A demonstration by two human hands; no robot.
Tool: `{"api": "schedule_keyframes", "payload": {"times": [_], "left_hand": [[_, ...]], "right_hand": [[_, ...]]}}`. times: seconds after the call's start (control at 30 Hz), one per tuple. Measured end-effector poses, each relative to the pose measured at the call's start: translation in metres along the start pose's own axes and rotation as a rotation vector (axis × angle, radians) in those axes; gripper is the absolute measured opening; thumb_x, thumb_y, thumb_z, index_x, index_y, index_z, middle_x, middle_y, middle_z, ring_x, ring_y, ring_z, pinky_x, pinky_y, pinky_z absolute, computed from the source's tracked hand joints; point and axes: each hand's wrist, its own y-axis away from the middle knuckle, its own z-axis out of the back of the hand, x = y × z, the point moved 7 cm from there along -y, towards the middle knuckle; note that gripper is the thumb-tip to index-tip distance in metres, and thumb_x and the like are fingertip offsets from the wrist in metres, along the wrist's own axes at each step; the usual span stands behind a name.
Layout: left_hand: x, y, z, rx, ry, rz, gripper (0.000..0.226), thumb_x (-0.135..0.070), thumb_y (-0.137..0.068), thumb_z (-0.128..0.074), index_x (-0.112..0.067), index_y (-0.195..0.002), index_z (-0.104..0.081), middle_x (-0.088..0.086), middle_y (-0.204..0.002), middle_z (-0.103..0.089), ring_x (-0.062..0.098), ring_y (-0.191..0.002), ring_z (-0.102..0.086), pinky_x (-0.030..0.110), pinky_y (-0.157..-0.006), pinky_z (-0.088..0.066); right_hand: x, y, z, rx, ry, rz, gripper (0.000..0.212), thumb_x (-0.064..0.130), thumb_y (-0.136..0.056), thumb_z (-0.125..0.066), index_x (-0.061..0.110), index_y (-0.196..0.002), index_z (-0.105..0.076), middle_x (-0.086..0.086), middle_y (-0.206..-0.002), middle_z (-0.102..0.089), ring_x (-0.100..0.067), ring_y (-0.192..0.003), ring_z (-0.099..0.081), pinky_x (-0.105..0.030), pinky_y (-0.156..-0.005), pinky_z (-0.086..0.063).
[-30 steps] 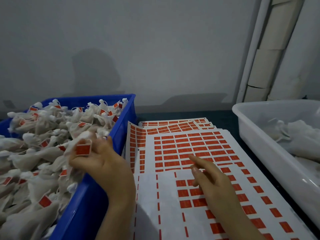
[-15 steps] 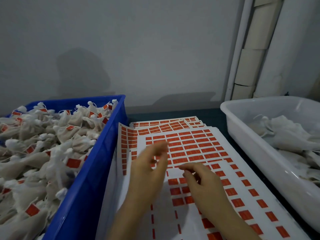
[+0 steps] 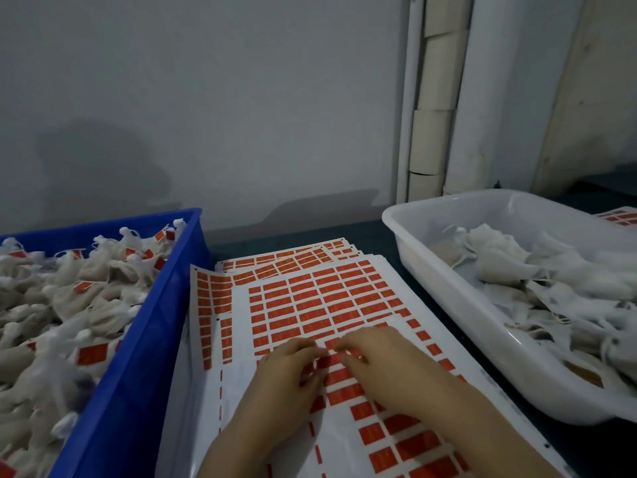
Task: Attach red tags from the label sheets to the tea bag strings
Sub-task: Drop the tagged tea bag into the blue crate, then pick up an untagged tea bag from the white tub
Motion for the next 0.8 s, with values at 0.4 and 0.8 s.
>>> {"api": "schedule_keyframes", "payload": {"times": [0.4, 0.8], "left_hand": [[0.003, -0.001, -0.002, 0.053, -0.006, -0.009, 0.036, -0.042, -0.092, -0.052, -0.038, -0.128, -0.052, -0.025, -0.134, -0.043, -0.004, -0.108, -0.043, 0.015, -0.095, -0.04], [0.006, -0.002, -0.002, 0.044, 0.008, -0.021, 0.036, -0.043, -0.091, -0.052, -0.039, -0.127, -0.053, -0.026, -0.133, -0.044, -0.008, -0.102, -0.041, 0.005, -0.083, -0.032]], "right_hand": [[-0.15, 0.072, 0.139, -0.07, 0.327, -0.364, 0.031, 0.043, -0.085, -0.057, 0.051, -0.114, -0.05, 0.016, -0.109, -0.053, -0.005, -0.089, -0.053, -0.026, -0.077, -0.043], [-0.162, 0.057, 0.099, 0.032, 0.368, -0.352, 0.026, 0.024, -0.086, -0.051, 0.027, -0.064, -0.063, 0.006, -0.069, -0.062, -0.007, -0.063, -0.058, -0.022, -0.06, -0.045]]}}
